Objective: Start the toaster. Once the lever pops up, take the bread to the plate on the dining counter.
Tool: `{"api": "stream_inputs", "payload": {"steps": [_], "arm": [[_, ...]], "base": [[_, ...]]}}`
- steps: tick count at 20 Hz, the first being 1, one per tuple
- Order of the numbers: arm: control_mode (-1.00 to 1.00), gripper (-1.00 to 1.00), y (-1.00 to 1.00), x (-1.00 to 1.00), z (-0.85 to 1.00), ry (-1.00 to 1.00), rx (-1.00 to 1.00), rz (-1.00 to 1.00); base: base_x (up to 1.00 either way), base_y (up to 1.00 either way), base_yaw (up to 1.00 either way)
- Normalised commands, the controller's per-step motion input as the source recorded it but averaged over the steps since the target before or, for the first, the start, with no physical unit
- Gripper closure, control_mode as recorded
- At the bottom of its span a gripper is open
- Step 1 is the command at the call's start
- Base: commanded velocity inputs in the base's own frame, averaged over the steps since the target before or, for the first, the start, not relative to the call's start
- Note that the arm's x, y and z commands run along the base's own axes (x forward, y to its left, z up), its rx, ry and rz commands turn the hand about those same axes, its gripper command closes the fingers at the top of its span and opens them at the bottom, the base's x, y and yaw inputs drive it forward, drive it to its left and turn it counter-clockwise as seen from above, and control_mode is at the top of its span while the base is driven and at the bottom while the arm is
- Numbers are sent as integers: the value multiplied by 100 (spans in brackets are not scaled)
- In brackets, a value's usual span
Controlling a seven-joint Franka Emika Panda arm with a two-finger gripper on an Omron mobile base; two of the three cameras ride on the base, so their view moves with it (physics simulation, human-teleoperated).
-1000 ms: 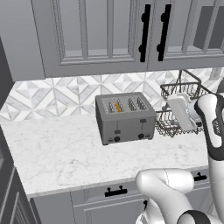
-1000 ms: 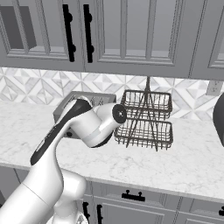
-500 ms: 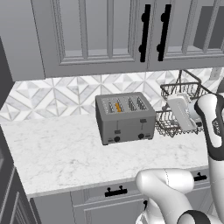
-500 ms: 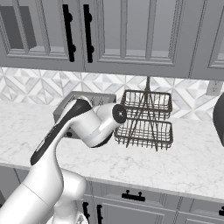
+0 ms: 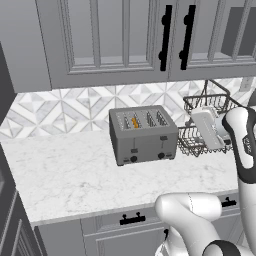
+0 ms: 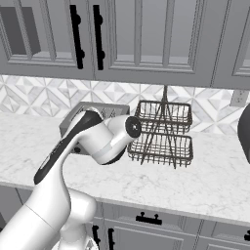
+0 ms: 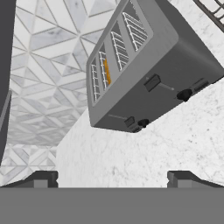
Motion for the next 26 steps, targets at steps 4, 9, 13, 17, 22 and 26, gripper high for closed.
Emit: {"api": "stream_inputs", "payload": {"steps": [4, 9, 13, 17, 22, 26], "arm": [[-100, -100, 0, 0, 0, 0, 0, 0], [-100, -100, 0, 0, 0, 0, 0, 0], [-100, -100, 0, 0, 0, 0, 0, 0], [-100, -100, 0, 0, 0, 0, 0, 0], [-100, -100, 0, 0, 0, 0, 0, 0], [-100, -100, 0, 0, 0, 0, 0, 0]], "base": [[0, 0, 0], [0, 0, 0], [0, 0, 0], [0, 0, 0], [0, 0, 0], [0, 0, 0]]}}
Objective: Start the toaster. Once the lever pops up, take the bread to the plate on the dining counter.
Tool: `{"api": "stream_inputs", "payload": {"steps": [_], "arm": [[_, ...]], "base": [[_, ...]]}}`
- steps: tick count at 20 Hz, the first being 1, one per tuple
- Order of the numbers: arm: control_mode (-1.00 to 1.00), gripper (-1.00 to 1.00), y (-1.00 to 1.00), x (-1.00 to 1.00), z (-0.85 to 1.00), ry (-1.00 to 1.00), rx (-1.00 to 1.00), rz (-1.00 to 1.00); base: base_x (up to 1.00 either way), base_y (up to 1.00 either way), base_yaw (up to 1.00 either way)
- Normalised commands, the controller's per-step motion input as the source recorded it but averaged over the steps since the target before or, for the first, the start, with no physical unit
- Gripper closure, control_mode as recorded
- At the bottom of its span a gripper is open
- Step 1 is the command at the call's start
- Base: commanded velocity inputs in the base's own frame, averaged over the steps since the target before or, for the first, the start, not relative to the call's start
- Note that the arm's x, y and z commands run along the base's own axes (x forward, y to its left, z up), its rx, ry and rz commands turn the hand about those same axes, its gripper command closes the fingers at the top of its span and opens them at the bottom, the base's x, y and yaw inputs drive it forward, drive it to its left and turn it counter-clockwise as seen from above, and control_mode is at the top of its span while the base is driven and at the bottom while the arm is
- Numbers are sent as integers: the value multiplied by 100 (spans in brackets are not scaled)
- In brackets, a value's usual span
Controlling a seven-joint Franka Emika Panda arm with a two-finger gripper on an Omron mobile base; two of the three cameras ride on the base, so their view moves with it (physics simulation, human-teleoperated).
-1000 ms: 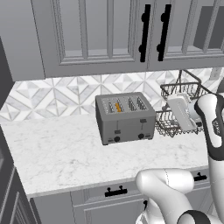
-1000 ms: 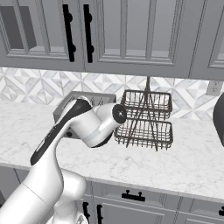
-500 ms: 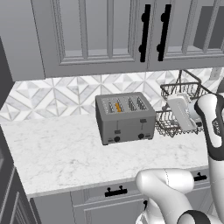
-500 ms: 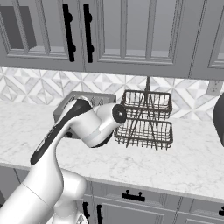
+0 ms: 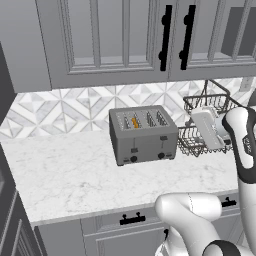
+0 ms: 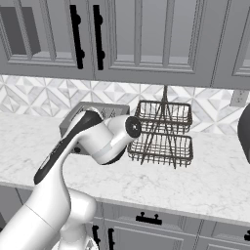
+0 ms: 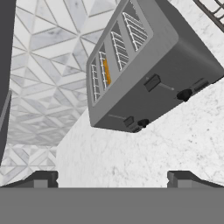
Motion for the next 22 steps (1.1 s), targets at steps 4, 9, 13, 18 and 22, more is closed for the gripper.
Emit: {"api": "stream_inputs", "payload": {"steps": [4, 9, 13, 18, 22], "arm": [[-100, -100, 0, 0, 0, 0, 0, 0], [-100, -100, 0, 0, 0, 0, 0, 0], [-100, -100, 0, 0, 0, 0, 0, 0], [-100, -100, 0, 0, 0, 0, 0, 0], [-100, -100, 0, 0, 0, 0, 0, 0]], "base": [[0, 0, 0], [0, 0, 0], [0, 0, 0], [0, 0, 0], [0, 0, 0]]}}
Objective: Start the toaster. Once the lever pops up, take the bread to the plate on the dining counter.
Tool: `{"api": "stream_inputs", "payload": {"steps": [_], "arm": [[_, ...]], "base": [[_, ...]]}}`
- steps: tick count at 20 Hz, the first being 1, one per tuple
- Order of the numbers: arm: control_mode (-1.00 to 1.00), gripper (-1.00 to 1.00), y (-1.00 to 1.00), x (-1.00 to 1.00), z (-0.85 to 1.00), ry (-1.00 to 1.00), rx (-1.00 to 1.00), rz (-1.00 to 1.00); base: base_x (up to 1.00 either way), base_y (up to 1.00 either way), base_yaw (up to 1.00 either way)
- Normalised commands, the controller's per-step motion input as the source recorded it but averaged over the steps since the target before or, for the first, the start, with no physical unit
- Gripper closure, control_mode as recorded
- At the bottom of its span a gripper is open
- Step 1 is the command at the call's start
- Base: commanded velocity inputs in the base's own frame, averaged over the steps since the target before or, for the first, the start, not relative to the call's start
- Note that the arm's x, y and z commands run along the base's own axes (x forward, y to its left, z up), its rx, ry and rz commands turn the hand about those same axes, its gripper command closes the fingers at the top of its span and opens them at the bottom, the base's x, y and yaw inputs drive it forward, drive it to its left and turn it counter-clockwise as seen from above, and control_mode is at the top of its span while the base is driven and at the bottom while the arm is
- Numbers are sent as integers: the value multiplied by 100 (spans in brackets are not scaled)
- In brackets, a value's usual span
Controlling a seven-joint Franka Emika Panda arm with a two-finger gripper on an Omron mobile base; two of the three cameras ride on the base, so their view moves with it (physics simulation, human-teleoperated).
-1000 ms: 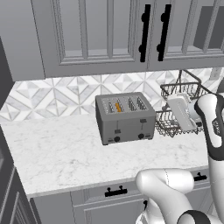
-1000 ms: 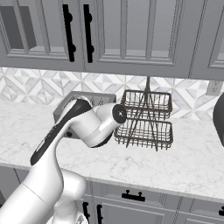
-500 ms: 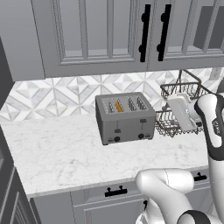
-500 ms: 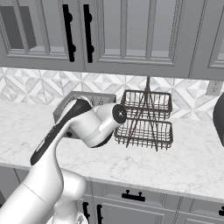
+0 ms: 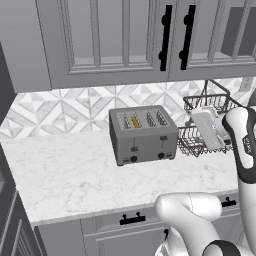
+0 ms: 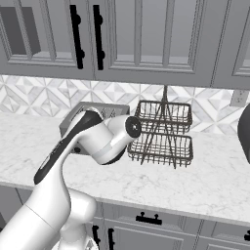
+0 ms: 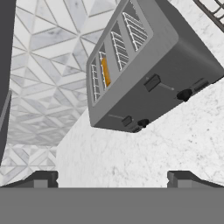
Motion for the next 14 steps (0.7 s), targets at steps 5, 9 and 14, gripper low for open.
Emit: {"api": "stream_inputs", "payload": {"steps": [5, 9, 14], "arm": [[-100, -100, 0, 0, 0, 0, 0, 0], [-100, -100, 0, 0, 0, 0, 0, 0], [-100, -100, 0, 0, 0, 0, 0, 0]], "base": [[0, 0, 0], [0, 0, 0], [0, 0, 0]]}}
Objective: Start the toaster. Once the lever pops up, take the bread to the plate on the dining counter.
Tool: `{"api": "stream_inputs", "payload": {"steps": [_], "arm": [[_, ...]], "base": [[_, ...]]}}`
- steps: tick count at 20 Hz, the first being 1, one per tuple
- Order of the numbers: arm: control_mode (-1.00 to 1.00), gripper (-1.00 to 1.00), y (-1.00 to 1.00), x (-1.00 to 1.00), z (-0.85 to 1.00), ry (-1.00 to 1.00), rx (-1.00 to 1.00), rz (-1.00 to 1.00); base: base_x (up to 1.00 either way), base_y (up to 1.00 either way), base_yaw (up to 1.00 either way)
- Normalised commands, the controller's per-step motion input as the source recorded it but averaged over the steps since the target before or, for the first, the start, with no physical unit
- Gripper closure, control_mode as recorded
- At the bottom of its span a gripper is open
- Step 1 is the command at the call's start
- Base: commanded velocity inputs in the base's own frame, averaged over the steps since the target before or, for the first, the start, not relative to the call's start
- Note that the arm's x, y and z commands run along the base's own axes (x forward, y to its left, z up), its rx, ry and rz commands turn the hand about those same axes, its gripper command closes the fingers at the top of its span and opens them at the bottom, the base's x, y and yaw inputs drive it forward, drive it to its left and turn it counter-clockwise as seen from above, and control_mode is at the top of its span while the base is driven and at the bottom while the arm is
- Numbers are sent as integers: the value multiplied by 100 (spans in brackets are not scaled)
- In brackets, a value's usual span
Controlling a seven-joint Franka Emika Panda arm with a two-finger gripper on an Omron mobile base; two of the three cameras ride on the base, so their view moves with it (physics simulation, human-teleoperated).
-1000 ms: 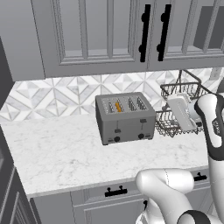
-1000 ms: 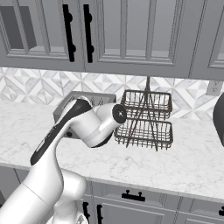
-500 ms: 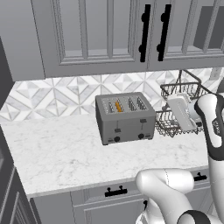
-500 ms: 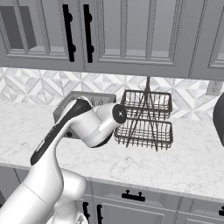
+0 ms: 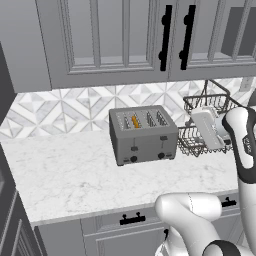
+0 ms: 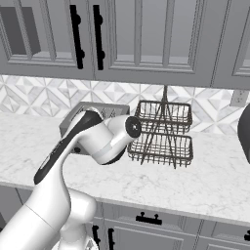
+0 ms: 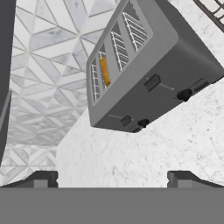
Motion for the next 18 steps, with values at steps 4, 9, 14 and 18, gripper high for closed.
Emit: {"api": "stream_inputs", "payload": {"steps": [4, 9, 14, 18], "arm": [[-100, -100, 0, 0, 0, 0, 0, 0], [-100, -100, 0, 0, 0, 0, 0, 0], [-100, -100, 0, 0, 0, 0, 0, 0], [-100, -100, 0, 0, 0, 0, 0, 0]], "base": [[0, 0, 0], [0, 0, 0], [0, 0, 0], [0, 0, 0]]}}
